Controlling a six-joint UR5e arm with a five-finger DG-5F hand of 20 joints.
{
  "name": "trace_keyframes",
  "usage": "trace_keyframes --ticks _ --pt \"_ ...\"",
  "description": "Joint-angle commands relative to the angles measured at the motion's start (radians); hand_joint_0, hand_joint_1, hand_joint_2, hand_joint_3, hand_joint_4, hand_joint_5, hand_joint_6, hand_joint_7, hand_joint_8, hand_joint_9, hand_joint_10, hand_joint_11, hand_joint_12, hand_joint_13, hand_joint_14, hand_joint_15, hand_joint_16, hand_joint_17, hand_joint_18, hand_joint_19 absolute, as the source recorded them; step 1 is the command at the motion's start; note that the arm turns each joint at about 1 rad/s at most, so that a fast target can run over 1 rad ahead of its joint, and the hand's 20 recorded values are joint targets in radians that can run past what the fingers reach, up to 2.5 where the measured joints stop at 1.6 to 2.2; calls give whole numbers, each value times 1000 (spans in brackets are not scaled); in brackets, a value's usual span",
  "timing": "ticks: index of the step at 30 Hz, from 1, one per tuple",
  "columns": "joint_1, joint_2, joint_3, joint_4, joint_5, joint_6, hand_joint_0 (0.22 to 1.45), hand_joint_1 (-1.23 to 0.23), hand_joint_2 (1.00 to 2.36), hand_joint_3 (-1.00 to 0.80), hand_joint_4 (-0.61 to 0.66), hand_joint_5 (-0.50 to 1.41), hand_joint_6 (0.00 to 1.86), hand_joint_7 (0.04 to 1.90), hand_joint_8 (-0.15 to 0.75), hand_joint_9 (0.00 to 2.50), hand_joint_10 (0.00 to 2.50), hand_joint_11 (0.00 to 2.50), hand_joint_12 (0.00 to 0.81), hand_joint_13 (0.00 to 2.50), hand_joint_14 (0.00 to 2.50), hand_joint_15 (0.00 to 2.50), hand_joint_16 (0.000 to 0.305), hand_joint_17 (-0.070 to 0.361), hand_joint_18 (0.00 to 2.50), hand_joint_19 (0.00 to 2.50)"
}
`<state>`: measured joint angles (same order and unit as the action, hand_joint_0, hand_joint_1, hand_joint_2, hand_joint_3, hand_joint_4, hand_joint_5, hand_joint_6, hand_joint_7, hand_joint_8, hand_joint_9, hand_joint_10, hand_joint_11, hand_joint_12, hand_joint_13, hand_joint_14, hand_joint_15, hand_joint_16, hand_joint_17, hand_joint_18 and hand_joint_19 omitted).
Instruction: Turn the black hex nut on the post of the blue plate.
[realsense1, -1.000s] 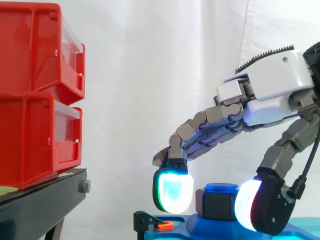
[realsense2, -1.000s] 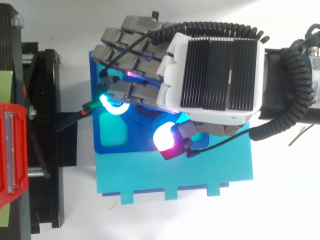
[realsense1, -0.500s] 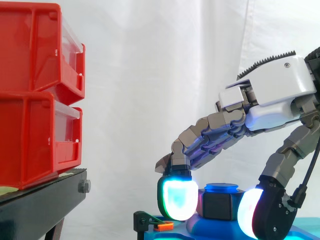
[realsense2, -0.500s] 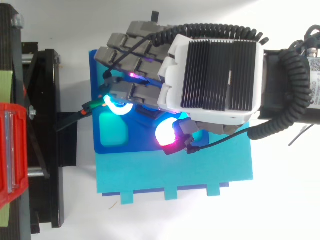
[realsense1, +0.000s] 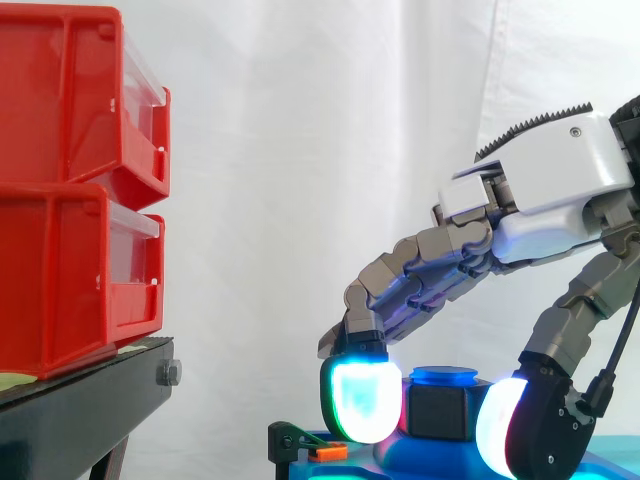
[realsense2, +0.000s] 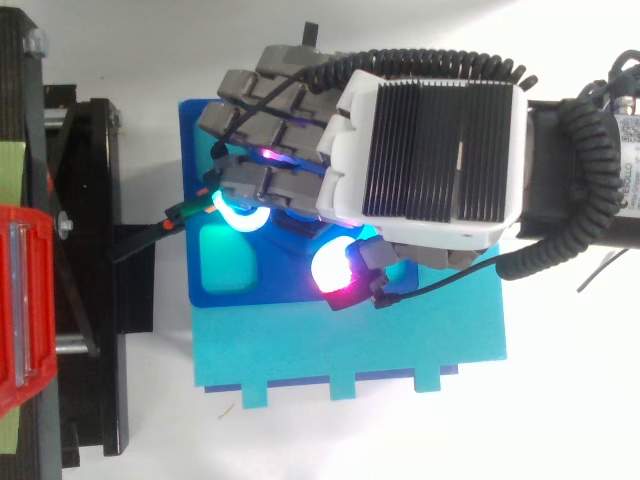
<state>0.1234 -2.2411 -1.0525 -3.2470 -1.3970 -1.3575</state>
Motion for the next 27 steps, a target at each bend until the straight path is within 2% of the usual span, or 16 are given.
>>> trace_keyframes --ticks 1,13,27 --pt "-2 0 0 -2 0 0 628 -815 1006 -441 244 -199 503 1070 266 314 0 0 397 332 0 0 56 125 324 69" --pt "-4 0 -1 0 -2 0 624 -788 1007 -426 233 -184 502 1142 275 341 0 0 399 339 0 0 56 125 334 75" --pt "-16 0 0 0 -3 -20 630 -802 1008 -414 235 -183 502 1172 274 344 0 0 399 342 0 0 56 125 342 79"
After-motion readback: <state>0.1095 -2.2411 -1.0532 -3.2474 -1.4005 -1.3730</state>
